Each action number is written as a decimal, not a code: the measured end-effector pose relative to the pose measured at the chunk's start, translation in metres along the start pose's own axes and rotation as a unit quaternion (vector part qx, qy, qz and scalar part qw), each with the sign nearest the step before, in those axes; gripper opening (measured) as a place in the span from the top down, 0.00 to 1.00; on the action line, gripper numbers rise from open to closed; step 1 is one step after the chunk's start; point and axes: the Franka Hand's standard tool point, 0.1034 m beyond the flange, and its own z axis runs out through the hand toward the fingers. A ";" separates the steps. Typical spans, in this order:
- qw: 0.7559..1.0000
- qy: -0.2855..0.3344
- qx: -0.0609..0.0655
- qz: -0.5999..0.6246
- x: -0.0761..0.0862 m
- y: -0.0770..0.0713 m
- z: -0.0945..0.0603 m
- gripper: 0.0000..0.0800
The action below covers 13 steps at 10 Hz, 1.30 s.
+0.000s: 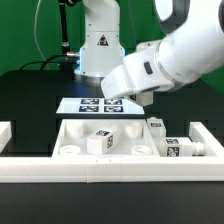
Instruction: Assemble one leg
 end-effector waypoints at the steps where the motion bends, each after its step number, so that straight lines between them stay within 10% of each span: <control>1: 1.000 0.011 -0.003 -0.001 0.005 0.000 0.001 0.65; 4: 0.995 0.098 -0.012 0.003 0.019 0.008 -0.005 0.65; 7: 0.986 0.167 0.017 0.023 0.002 0.018 -0.022 0.65; 13: 0.932 0.362 -0.015 0.033 0.008 0.034 -0.041 0.65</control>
Offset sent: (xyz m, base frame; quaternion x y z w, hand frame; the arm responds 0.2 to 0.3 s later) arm 0.0000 0.0000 0.0000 0.0000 0.1938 0.0000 0.9810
